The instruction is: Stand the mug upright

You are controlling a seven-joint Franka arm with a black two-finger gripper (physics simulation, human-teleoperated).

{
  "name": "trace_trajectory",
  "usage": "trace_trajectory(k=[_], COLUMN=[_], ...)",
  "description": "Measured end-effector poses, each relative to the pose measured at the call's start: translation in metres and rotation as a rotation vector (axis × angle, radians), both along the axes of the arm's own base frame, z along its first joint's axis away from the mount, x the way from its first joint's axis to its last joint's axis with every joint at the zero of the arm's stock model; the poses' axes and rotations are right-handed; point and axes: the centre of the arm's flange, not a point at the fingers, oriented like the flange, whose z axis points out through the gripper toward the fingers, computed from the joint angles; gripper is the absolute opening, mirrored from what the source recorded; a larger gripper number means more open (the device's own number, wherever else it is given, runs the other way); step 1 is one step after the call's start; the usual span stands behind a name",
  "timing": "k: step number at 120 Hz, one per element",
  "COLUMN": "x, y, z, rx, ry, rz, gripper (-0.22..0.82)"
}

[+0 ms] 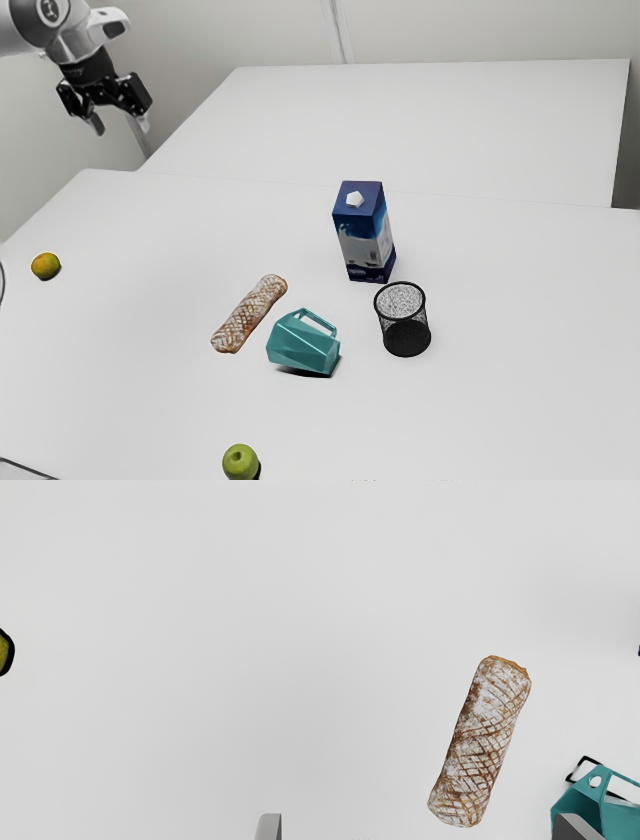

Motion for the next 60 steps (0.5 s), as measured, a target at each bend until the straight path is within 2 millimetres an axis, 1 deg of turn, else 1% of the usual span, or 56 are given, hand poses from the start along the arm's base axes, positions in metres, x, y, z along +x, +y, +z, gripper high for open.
trace_trajectory(k=[4,7,16,31,44,60], x=[-0.004,-0.007,-0.009,-0.011,-0.011,-0.011], y=[-0.005,-0.007,-0.010,-0.007,-0.008,-0.019], z=[0.007,0.007,0.000,-0.020,-0.056,-0.120], rx=[-0.010,-0.019,-0.037,-0.084,-0.213,-0.413], ry=[-0.010,-0.008,0.009,0.042,0.073,0.098], rz=[-0.014,-0.023,-0.039,-0.047,-0.048,-0.042], gripper=[0.59,0.59,0.59,0.59,0.59,0.59])
